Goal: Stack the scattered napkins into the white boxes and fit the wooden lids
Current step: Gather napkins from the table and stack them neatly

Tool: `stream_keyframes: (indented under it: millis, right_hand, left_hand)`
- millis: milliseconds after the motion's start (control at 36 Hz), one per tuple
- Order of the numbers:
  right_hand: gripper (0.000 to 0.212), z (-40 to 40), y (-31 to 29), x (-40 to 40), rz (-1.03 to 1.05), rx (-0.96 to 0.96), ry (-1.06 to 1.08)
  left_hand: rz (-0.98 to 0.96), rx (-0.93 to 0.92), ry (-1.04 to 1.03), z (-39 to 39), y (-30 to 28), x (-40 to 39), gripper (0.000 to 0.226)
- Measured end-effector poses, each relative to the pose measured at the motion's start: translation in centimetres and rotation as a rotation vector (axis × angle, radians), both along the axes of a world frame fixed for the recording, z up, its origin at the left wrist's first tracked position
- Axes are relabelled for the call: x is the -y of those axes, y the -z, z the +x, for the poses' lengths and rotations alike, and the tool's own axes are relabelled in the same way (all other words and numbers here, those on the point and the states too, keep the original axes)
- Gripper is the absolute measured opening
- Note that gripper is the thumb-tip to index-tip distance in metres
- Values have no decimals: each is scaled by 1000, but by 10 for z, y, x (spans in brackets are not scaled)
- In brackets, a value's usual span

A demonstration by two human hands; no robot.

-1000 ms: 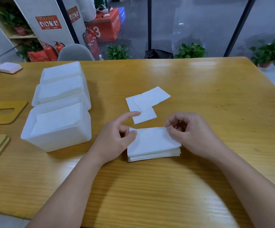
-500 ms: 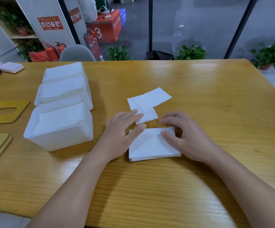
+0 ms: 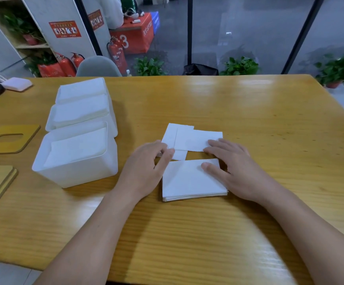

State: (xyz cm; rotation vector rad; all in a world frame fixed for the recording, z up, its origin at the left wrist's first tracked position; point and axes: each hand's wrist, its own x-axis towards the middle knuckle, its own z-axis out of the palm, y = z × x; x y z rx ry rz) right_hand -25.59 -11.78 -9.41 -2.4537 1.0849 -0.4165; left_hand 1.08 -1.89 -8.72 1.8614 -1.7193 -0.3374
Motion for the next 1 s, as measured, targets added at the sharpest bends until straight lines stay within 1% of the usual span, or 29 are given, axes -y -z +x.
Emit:
stream_keyframes:
  millis: [56,111,194,250,306,361,389,417,472,500,583,611,639,694,778,861,972,1000]
  right_hand:
    - [69,-1,-1,-1,-17,-16,-12]
    - [63,-1,-3,-2,-26,-22,-17]
    - [52,-1,-8,-4,-40,-2,-19]
    - [50,-1,-10,-4,-50,-7,-31]
    - [58,-1,-10,-3,-70,-45,-41]
    - [74,-1,-8,-2,-95,-96,-38]
    - [78,-1,-8,-2,-104,-108,-33]
    - [76,0,-9,-2,-105,-105,-27]
    - [67,0,-13,-4,-105,-59,-20]
    - [63,0,-14,-5,-114,-22,-19]
    - [58,0,-16,-7,-144,77,-20]
    - [55,0,-17,-7,-150,108,-27]
    - [50,1,-18,-9,-163,142,-46]
    - [37,4,-19,-11,-231,218,-109]
    - [25,7,-17,-11,-313,310,-176]
    - [16,7,-15,-10,-303,368,-176]
    - [15,5,-15,-10,-262,483,-142]
    - [15,5,-16,-11,-263,503,-130]
  left_hand:
    - [37,16,2,2,4,3,39]
    - [67,19,-10,2,4,3,36]
    - [74,14,-18,1,3,3,37]
    - [95,29,-24,1,3,4,38]
    - [112,40,-30,1,3,4,37]
    - [111,29,-28,0,1,4,34]
    - [103,16,-22,-1,0,4,32]
    - [92,1,-18,-2,-1,3,30]
    - [42,-23,-28,-2,-1,2,21]
    - [8,-29,-38,-2,-2,2,22]
    - [-97,-63,-36,-5,-4,2,52]
    - [-134,-54,-25,-6,-5,2,57]
    - [-168,-31,-13,-8,-5,2,58]
    - [-219,-8,-15,-9,-3,3,51]
    - [-290,-65,-45,-11,-4,3,43]
    - [-357,-102,-53,-11,-5,1,36]
    - [-287,-243,-37,-17,-9,-4,49]
    - [-275,-260,-20,-18,-10,-4,48]
